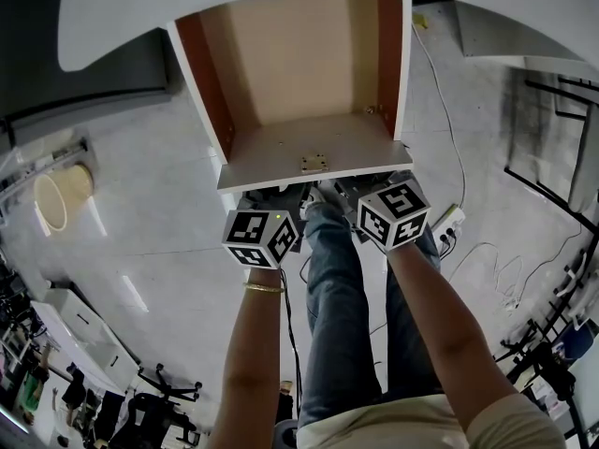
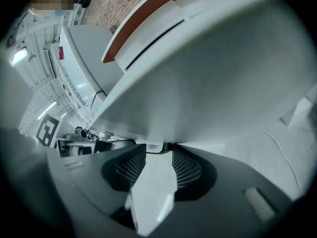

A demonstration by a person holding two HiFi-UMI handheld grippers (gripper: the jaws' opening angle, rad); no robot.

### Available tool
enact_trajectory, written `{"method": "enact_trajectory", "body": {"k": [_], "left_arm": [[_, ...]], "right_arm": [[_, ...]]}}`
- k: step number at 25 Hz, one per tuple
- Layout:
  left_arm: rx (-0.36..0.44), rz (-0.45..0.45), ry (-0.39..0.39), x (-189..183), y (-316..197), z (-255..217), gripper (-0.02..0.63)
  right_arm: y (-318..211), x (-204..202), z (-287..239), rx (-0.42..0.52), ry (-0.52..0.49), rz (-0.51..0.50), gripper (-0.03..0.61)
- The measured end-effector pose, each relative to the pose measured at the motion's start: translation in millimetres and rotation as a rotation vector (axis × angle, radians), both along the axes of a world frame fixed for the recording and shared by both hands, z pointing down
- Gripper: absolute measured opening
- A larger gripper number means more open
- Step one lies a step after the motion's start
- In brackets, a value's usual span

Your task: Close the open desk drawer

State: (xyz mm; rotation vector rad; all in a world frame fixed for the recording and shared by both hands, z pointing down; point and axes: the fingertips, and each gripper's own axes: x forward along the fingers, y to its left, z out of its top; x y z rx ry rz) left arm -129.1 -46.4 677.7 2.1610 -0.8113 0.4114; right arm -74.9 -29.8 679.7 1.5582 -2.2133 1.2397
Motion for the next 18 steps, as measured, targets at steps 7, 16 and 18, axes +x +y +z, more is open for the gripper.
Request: {"method": "enact_trajectory", "body": {"k": [7, 16, 18], "left_arm": [[-0.016, 0.006, -0.011, 0.9, 1.6, -0.8, 0.238], [-0.029, -0.005, -0.020, -0.8, 0.9, -7.2, 0.236], [-0.030, -0.011, -0.018, -1.5, 1.6, -10.0, 0.238]], "right_arm": [[2.5, 1.8, -0.3, -0.028, 0.003, -0.005, 0.161], [2.4, 0.8, -6.4, -0.041, 0.009, -0.012, 0.161], [3.2, 0.0, -9.2, -0.042, 0.007, -0.011, 0.161]]}}
